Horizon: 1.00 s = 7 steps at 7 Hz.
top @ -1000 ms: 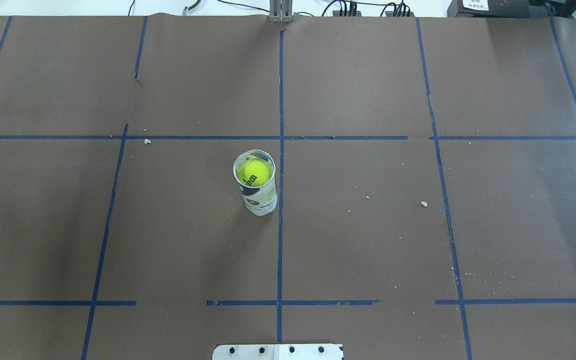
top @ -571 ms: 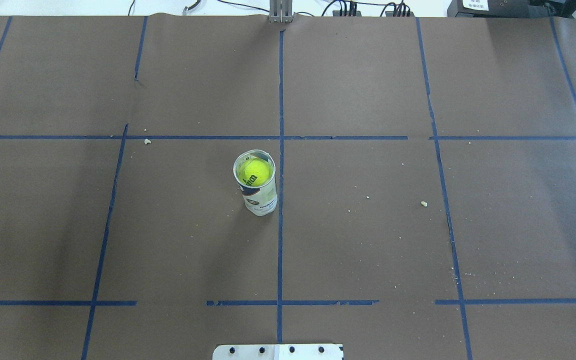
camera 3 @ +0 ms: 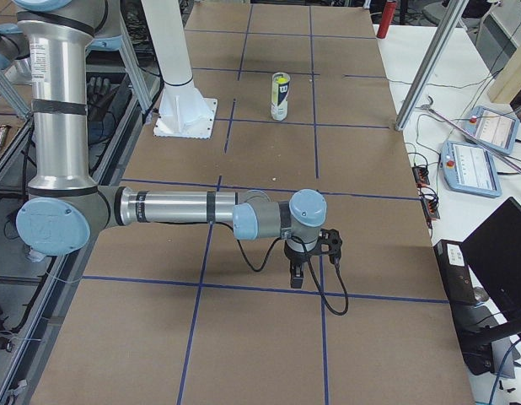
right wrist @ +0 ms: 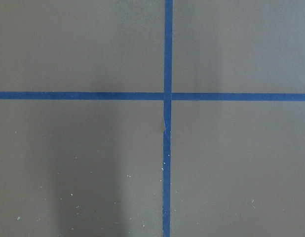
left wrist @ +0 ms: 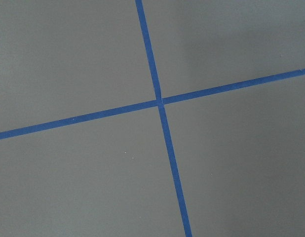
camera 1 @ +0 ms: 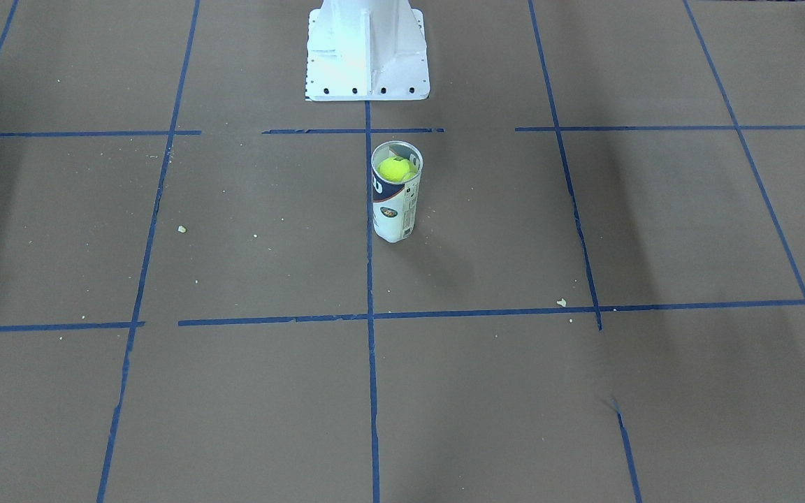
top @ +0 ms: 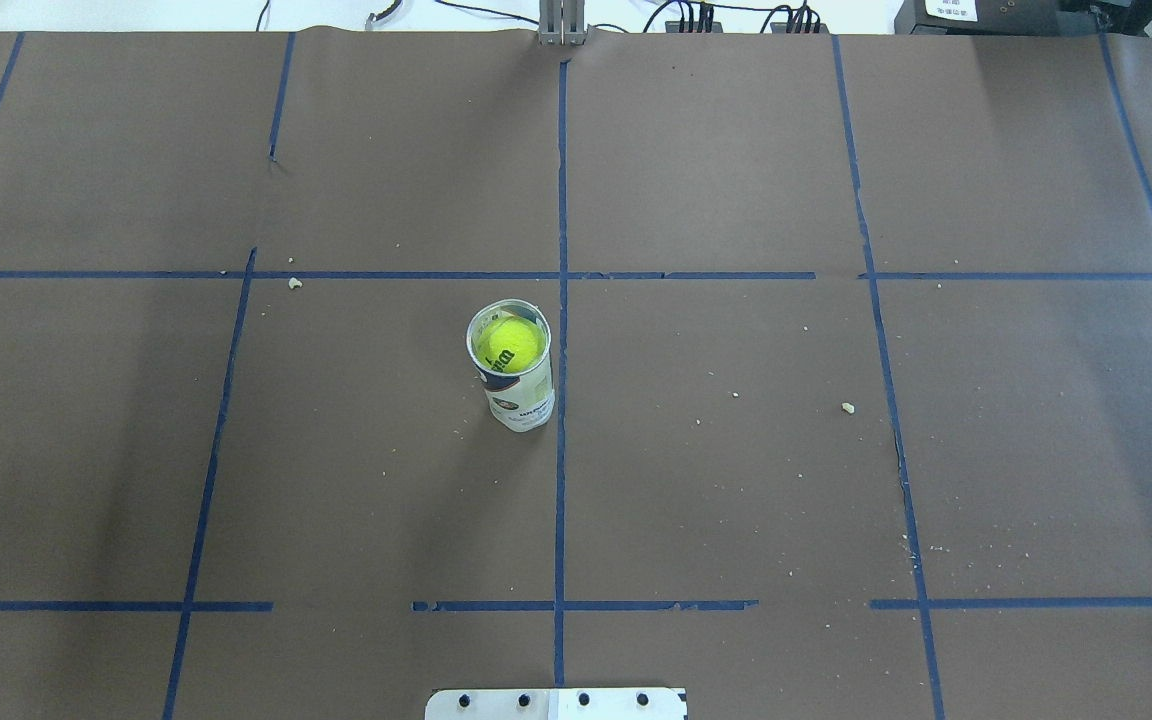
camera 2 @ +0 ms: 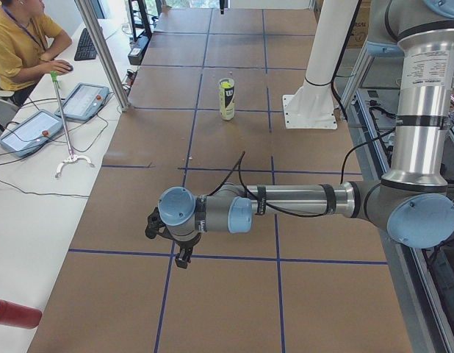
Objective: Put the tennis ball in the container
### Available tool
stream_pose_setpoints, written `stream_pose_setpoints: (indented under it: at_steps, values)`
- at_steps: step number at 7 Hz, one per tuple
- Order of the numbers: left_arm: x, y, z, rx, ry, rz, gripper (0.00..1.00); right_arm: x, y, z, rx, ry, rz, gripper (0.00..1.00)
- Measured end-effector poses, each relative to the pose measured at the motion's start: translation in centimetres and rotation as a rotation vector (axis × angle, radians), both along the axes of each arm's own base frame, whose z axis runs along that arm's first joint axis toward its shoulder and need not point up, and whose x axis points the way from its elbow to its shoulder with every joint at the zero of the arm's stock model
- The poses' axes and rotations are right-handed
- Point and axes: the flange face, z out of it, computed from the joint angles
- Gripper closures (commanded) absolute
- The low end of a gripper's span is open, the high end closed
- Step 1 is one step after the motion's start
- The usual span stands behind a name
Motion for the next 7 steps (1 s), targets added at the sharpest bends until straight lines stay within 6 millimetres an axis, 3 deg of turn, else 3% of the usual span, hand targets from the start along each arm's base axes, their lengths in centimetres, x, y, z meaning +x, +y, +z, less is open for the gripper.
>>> stream_pose_setpoints:
  at_steps: [7]
  values:
    - [-0.44, 0.76, -1.01, -0.068, -0.037, -0.003, 0.0, 0.02, -0.02, -0.02, 0.0, 0.0, 0.0, 0.0]
